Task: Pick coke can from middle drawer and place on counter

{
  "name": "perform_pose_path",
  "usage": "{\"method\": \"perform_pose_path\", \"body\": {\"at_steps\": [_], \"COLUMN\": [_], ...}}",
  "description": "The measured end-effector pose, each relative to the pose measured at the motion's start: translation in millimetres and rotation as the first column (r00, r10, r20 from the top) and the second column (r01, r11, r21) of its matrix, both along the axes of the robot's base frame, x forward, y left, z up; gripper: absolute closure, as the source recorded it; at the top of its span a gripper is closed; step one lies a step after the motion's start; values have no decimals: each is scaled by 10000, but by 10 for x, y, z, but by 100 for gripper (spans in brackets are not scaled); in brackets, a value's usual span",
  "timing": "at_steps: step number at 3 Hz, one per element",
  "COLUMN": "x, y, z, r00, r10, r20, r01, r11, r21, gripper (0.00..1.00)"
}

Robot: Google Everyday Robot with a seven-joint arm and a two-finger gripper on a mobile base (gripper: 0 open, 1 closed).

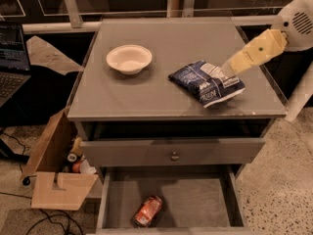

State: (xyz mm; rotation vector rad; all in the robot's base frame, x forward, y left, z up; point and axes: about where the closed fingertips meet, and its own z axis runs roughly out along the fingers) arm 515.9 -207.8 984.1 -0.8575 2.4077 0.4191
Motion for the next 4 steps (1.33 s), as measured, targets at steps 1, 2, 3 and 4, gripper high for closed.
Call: {"method": "perform_pose_path", "body": {"at_steps": [1,2,3,4], "x": [-1,-117,-392,-713], "y": [2,-35,-185,-443], "z": [-1,-54,-113,-260], "r00": [10000,9997,9937,9670], "r10": [10,-210,-1060,-2523], "r20": [5,118,350,348], "r01": [-10,210,1047,2502], "r11": [10000,9998,9938,9665], "r21": [-7,1,376,565], "gripper": [0,0,0,0]}}
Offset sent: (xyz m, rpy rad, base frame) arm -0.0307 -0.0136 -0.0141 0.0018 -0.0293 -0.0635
